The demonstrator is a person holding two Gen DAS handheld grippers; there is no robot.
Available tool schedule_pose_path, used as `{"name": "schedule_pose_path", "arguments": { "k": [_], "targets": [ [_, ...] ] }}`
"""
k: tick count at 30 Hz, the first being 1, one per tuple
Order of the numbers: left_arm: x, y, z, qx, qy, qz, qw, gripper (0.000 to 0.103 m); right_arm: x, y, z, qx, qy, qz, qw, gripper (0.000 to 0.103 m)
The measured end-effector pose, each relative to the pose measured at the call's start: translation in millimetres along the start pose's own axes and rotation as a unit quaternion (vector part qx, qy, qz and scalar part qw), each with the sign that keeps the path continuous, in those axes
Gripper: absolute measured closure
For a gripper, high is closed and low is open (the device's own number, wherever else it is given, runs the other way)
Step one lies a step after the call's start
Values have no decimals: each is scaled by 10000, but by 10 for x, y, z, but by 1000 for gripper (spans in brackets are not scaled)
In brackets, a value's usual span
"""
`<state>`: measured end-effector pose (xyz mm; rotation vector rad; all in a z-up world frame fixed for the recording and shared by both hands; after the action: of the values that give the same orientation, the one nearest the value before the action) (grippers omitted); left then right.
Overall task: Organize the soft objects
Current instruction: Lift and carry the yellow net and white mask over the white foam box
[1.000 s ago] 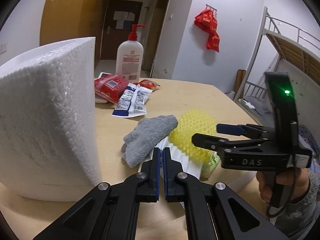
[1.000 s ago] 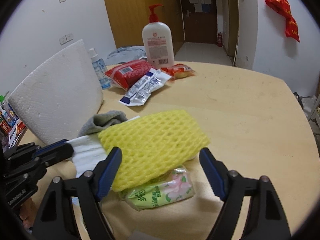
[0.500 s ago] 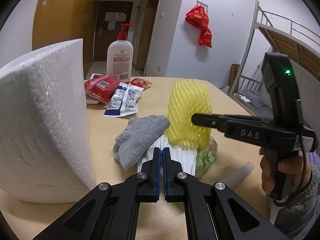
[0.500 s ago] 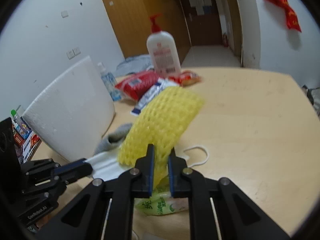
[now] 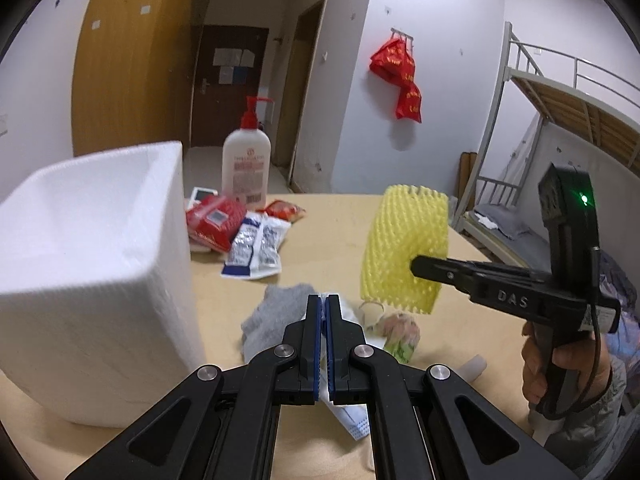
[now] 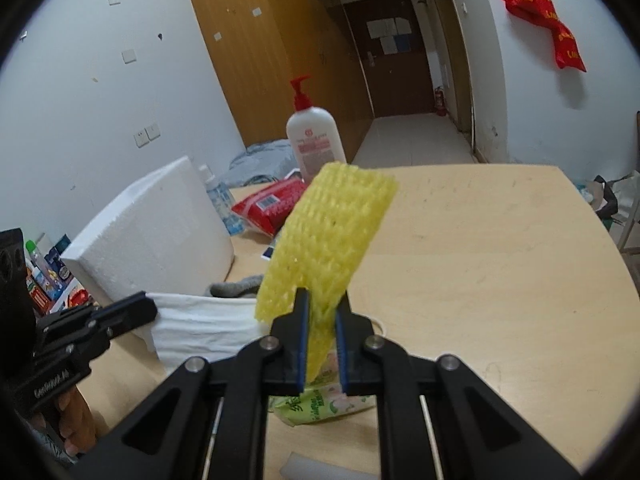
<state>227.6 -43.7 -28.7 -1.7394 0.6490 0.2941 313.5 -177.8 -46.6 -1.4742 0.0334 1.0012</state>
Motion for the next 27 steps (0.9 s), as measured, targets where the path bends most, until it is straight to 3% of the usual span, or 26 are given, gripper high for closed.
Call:
{"name": "schedule_pose_path", "arguments": {
  "k": [27],
  "targets": [
    [-596,-202,-355,390,-44,-697,9968,101,-830,102,203,-95,143,-740,9971,88]
  ]
}}
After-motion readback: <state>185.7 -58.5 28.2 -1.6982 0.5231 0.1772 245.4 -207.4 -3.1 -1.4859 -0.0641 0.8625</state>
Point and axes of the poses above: each gripper's, at about its wrist camera, not at the fingertips, and x roughly the way its jaws point, z to its left, y to its underside, the point moved 1 cm from there along x, roughly the way its jaws point, and after that the axes turned 7 degrees about -x, right-handed, at the moved point
